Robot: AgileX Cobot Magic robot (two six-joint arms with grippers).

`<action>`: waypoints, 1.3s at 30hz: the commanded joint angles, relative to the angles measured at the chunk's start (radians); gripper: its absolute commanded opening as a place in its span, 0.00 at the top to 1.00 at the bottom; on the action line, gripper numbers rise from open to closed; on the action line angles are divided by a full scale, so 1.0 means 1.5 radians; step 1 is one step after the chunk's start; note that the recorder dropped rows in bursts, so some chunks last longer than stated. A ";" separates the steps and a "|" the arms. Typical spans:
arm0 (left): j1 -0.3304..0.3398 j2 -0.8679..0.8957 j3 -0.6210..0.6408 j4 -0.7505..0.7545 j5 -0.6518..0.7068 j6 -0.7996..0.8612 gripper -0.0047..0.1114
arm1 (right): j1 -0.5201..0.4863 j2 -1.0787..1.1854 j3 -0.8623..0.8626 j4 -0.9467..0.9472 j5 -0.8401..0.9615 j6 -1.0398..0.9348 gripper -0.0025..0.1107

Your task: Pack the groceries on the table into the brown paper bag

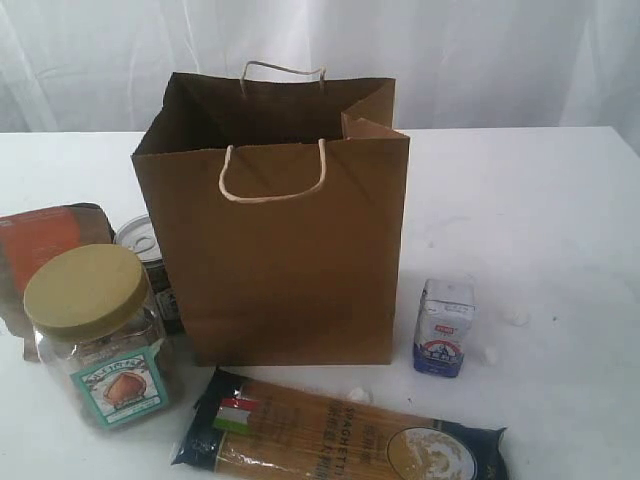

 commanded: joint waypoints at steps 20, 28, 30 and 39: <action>0.366 0.344 -0.243 0.349 0.729 -0.499 0.96 | -0.003 0.003 0.010 0.005 0.212 0.003 0.98; 0.246 0.337 -0.214 0.171 0.829 -0.080 0.96 | -0.003 0.003 0.010 0.005 0.172 0.003 0.98; 0.208 0.336 -0.194 0.194 0.829 -0.067 0.96 | -0.003 0.003 0.010 0.005 0.172 0.003 0.98; 0.037 0.336 -0.089 0.329 0.822 -0.046 0.58 | -0.003 0.003 0.010 0.005 0.174 0.003 0.98</action>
